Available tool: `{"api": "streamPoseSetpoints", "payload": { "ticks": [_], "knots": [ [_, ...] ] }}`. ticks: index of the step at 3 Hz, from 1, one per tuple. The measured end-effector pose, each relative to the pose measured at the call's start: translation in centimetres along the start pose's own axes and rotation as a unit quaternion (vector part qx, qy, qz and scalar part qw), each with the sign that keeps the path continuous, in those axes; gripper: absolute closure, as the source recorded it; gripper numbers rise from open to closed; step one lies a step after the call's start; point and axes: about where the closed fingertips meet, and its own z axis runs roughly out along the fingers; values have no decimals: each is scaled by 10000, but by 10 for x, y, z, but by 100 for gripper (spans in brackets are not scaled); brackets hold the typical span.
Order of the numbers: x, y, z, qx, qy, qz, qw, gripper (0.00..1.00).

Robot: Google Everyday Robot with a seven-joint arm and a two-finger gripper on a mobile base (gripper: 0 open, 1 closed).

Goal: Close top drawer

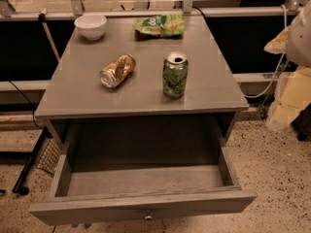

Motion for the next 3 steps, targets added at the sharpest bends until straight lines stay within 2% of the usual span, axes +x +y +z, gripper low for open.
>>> {"api": "streamPoseSetpoints", "payload": {
  "ticks": [1, 2, 3],
  "knots": [
    [0, 0, 0, 1, 0, 0, 10000, 0],
    [1, 15, 16, -127, 101, 244, 9996, 0],
    [1, 39, 43, -326, 247, 624, 9972, 0]
  ]
}}
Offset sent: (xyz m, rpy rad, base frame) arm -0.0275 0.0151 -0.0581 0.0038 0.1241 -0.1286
